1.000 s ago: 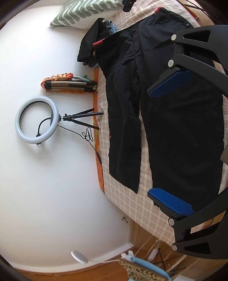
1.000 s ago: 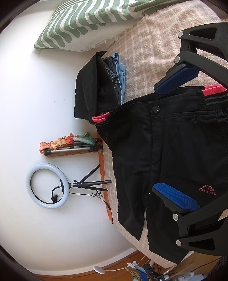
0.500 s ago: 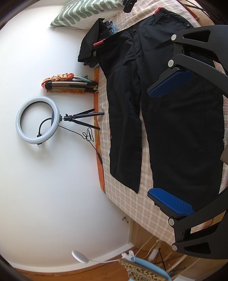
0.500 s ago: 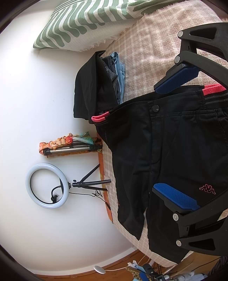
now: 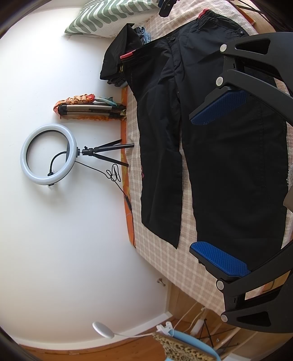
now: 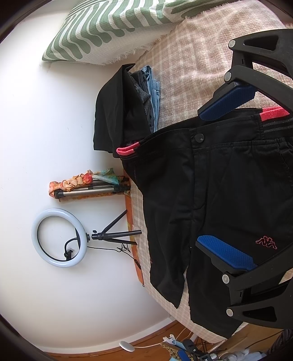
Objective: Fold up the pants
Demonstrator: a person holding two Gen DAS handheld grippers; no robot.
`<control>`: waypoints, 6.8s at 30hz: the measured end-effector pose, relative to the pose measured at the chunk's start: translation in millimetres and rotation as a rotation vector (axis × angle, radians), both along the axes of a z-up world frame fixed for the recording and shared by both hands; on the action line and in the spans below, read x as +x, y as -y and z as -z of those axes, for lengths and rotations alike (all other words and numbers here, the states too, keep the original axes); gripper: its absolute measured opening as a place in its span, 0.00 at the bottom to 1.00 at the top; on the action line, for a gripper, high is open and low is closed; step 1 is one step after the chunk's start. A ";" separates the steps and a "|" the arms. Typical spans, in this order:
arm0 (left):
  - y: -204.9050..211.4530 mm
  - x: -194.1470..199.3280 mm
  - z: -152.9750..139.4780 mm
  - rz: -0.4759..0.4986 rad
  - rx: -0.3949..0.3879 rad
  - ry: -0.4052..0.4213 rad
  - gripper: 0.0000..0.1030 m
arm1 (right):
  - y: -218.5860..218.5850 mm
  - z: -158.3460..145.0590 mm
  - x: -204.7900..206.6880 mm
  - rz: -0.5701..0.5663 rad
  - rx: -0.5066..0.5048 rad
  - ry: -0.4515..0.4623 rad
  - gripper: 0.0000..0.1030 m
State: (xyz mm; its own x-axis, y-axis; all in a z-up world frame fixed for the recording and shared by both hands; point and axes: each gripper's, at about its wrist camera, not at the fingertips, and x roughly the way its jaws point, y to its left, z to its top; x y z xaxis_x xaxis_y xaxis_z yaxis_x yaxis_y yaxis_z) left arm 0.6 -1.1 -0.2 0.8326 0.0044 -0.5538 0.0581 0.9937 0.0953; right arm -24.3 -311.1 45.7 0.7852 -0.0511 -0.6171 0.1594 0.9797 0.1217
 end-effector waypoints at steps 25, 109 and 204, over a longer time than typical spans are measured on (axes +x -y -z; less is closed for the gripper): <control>-0.1 -0.3 -1.0 -0.005 0.006 0.002 1.00 | -1.1 0.6 0.9 -0.003 0.001 -0.005 1.00; -106.2 6.0 92.4 -0.039 -0.036 -0.250 0.04 | -180.6 16.2 20.0 -0.648 -0.243 -0.068 0.00; 114.7 162.8 91.7 0.431 0.065 -0.297 0.45 | -6.8 98.8 130.2 -0.291 -0.086 -0.326 0.32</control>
State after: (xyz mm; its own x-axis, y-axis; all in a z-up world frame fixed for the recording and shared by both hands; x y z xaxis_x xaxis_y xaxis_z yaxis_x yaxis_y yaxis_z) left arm 163.4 -115.9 -91.9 0.5734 -0.2612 -0.7765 0.4941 0.8663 0.0735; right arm 105.8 -304.3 -53.1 0.5393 0.0813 -0.8382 -0.1077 0.9938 0.0271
